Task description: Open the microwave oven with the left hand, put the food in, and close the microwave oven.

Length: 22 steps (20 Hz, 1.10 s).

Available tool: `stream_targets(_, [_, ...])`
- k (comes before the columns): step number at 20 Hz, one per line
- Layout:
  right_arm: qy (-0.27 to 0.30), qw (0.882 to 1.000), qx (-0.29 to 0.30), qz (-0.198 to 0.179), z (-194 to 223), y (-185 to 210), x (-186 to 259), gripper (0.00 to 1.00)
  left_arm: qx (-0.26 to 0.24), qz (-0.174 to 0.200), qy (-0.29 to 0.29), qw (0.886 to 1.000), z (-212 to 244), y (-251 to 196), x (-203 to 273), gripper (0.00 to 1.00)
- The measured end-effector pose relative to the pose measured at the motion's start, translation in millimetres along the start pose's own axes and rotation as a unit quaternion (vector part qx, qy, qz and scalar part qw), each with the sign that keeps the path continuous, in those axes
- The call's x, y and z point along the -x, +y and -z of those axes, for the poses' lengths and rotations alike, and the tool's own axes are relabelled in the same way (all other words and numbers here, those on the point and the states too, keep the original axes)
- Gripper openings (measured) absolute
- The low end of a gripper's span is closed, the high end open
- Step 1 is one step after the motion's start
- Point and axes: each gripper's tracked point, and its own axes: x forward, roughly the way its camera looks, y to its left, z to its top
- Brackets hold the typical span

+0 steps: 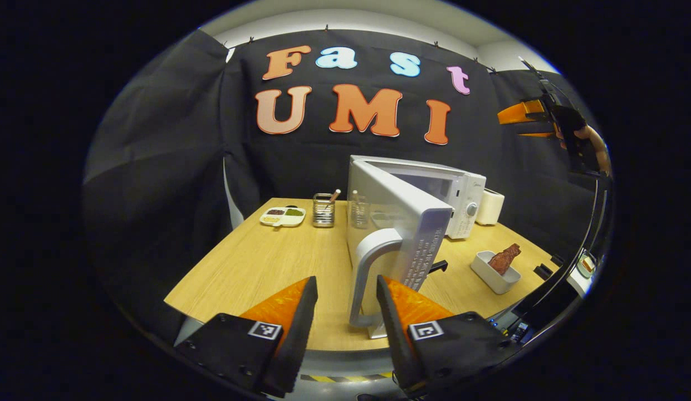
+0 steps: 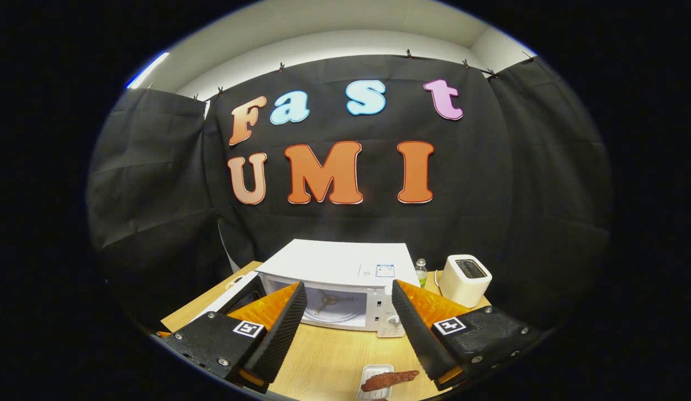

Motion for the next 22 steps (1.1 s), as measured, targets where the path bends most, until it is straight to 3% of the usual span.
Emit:
stream_targets(3, [-0.008, 1.0, -0.014, 0.001, 1, 4, 0, 0.95, -0.004, -0.023, -0.002, 1.0, -7, 17, 19, 0.75])
stream_targets(5, [-0.015, 0.999, -0.032, 0.003, 2, 0, 2, 0.95, -0.01, -0.038, -0.007, 0.999, -15, 26, 32, 0.97])
stream_targets(6, [-0.017, 0.999, -0.042, 0.006, 3, -3, 3, 0.95, -0.007, -0.042, -0.011, 0.999, -20, 27, 37, 1.0])
stream_targets(12, [-0.029, 0.992, -0.114, 0.036, 17, -41, 18, 0.95, 0.017, -0.066, -0.041, 0.997, -72, 27, 57, 0.97])
stream_targets(16, [-0.024, 0.987, -0.145, 0.07, 40, -76, 24, 0.94, 0.037, -0.037, -0.057, 0.997, -105, 8, 52, 0.98])
stream_targets(22, [-0.006, 0.974, -0.194, 0.113, 101, -117, 29, 0.95, 0.014, -0.034, -0.073, 0.997, -139, 1, 45, 0.99])
